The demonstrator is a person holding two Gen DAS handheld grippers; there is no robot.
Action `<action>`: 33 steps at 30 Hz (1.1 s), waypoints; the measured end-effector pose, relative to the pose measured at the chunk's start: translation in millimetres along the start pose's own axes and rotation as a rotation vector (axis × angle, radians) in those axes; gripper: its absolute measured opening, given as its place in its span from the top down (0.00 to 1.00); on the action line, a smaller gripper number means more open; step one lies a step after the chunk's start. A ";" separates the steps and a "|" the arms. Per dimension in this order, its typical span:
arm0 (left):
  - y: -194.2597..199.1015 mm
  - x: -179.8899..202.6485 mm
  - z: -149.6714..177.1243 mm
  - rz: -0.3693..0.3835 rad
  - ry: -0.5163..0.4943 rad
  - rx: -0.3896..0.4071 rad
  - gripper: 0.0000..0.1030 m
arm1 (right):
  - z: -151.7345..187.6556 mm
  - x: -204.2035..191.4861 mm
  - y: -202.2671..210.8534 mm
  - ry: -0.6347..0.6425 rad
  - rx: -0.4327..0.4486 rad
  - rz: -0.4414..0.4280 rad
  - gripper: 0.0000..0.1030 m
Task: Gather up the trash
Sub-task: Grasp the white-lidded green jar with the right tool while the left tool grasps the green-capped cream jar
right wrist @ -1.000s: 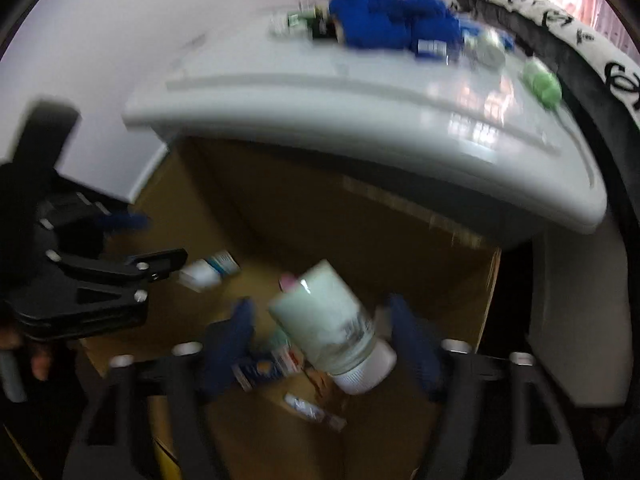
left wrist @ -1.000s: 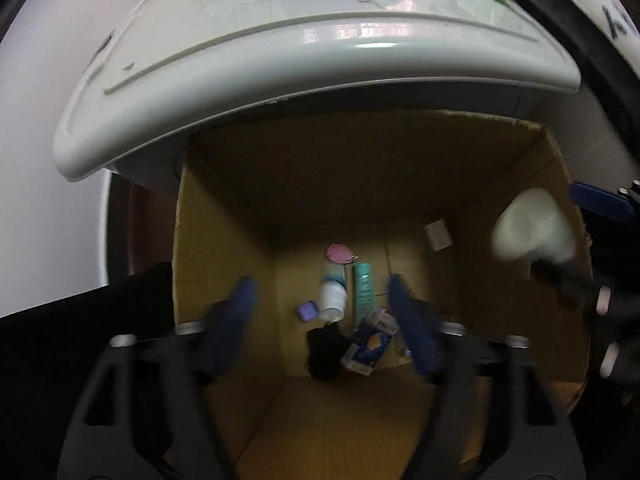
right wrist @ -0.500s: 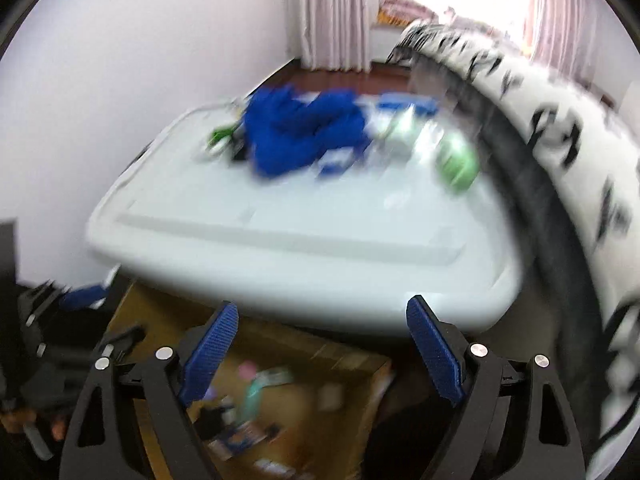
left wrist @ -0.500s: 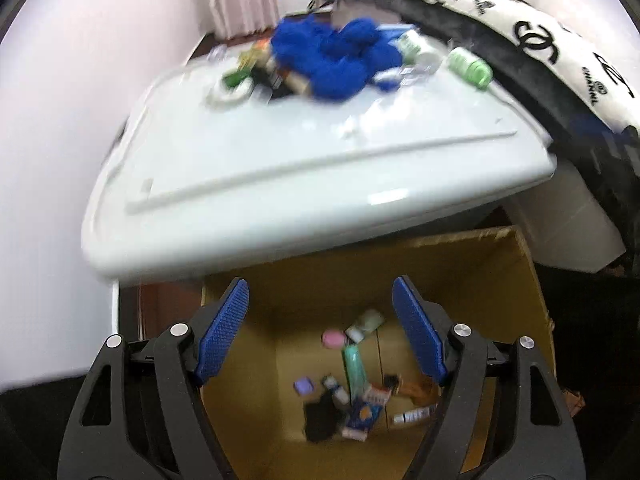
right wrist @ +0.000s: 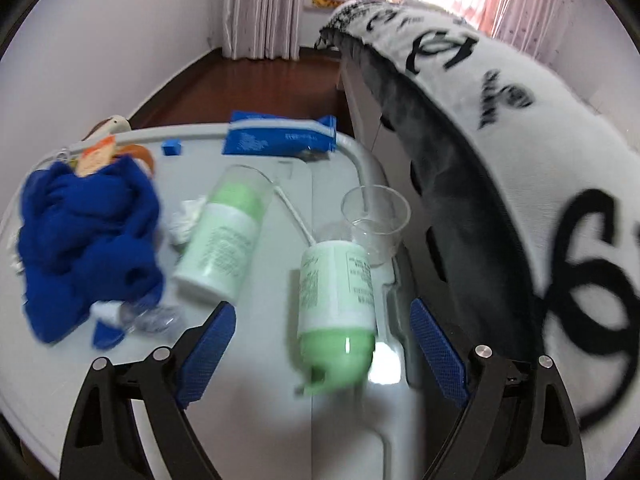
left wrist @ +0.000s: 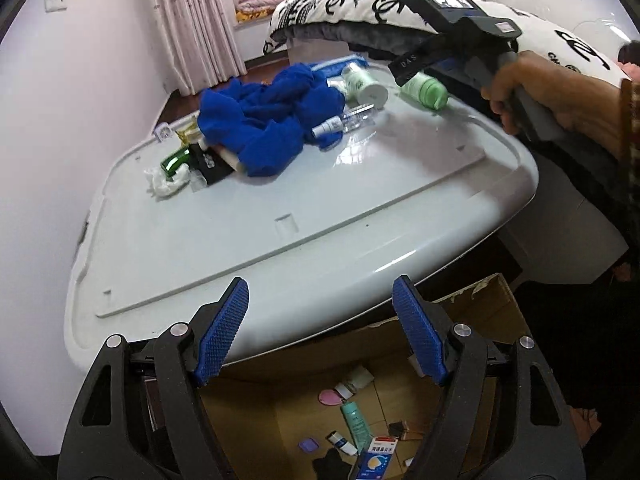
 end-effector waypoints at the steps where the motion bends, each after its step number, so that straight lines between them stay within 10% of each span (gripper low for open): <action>1: -3.0 -1.1 0.9 0.007 0.008 -0.010 0.29 | 0.2 -0.1 -7.7 0.005 -0.016 -0.007 0.21; 5: -12.0 -7.5 -2.5 0.030 0.065 -0.044 0.29 | 2.8 0.6 -30.5 0.037 -0.075 -0.002 0.52; 12: -22.2 -5.7 -43.8 0.036 0.095 -0.033 0.29 | 18.5 9.2 -4.5 -0.023 -0.033 -0.057 0.54; 22: -73.6 25.8 -182.9 0.158 0.208 -0.018 0.29 | 50.8 6.4 85.7 -0.012 0.047 -0.148 0.54; 33: -172.4 56.3 -236.1 0.071 0.236 -0.131 0.29 | 71.1 18.1 119.8 -0.023 0.107 -0.171 0.54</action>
Point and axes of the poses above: each gripper's, at about its wrist camera, not at the fingertips, and y roughly against the way its jaws point, x to its right, z to its underside, the point moved 10 cm from there along -y, roughly the way its jaws point, and after that the axes turned 1 degree about -z, right-handed, at the moved point
